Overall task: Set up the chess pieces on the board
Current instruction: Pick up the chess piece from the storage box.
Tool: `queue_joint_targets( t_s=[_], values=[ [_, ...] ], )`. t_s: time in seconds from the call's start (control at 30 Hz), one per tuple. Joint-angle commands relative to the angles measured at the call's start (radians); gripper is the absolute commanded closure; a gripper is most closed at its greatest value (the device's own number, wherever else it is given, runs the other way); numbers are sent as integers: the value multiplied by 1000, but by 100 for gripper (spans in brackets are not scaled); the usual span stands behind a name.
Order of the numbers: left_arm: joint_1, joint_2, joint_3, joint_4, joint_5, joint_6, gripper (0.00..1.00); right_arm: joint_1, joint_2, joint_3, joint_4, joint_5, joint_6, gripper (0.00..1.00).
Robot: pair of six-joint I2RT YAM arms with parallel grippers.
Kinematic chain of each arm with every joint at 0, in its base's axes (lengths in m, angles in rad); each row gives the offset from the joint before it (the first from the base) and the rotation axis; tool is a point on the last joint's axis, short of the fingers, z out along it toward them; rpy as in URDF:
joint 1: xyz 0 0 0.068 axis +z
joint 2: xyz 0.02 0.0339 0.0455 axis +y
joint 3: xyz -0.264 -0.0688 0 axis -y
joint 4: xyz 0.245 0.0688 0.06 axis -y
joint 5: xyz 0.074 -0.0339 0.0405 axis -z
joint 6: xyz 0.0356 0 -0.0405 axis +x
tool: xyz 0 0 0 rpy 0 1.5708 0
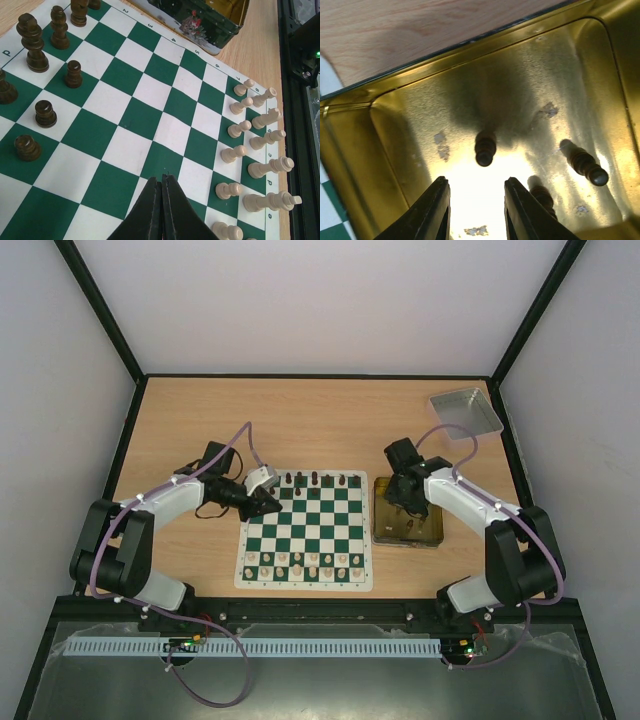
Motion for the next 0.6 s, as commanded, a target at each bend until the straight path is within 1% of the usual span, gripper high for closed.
queue_joint_targets(
  t_s=[0.0, 0.23, 0.37, 0.57],
  values=[
    [5, 12, 19, -19, 36, 30, 97, -26, -8, -26, 26, -8, -25, 71],
    [4, 11, 22, -29, 41, 39, 97, -57, 2, -58, 71, -30, -34, 71],
    [5, 10, 21, -34, 41, 45, 97, -74, 35, -58, 94, -40, -45, 72],
    [3, 13, 23, -41, 45, 54, 97, -82, 80, -55, 126, -53, -48, 75]
  ],
)
